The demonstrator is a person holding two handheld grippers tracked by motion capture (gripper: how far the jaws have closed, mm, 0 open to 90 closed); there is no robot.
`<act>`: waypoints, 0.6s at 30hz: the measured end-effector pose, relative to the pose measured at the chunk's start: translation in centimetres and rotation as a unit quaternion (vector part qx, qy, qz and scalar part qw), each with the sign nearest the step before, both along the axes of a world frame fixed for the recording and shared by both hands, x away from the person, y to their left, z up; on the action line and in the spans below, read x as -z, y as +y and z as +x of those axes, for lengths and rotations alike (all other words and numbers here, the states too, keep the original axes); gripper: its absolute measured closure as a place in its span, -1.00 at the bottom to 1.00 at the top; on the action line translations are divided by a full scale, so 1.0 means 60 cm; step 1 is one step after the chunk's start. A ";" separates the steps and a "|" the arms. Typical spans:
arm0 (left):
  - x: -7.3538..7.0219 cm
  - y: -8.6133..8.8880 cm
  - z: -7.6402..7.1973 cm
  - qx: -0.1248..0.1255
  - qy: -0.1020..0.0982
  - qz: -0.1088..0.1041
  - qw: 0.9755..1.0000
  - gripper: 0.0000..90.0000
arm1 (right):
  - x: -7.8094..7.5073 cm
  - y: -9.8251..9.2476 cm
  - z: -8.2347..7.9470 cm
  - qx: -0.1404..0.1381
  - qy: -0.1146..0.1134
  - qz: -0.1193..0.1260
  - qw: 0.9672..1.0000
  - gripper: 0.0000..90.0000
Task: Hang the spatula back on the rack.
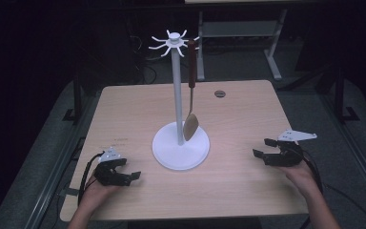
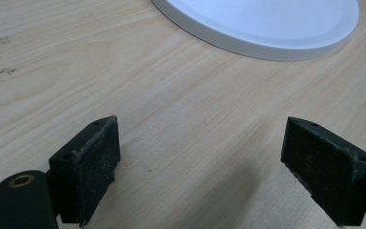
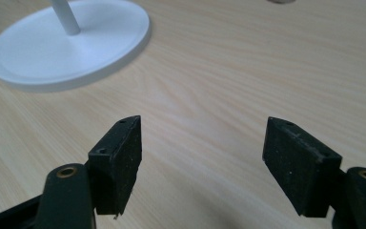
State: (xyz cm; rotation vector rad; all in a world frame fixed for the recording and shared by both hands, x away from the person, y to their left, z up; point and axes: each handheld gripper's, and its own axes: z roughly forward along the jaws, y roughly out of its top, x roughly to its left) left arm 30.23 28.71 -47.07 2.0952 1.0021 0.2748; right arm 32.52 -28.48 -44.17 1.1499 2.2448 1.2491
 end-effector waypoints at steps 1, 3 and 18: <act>0.000 0.000 0.000 0.000 0.000 0.001 1.000 -0.72 | 0.005 -0.001 -0.001 0.000 0.002 -0.003 1.000 -0.35; 0.000 0.000 0.000 0.001 0.000 0.001 1.000 -0.72 | 0.015 0.000 -0.003 0.000 0.008 -0.015 1.000 -0.35; 0.001 0.000 0.002 0.003 0.000 0.003 1.000 -0.72 | 0.027 -0.008 -0.004 0.008 0.019 -0.025 0.999 -0.33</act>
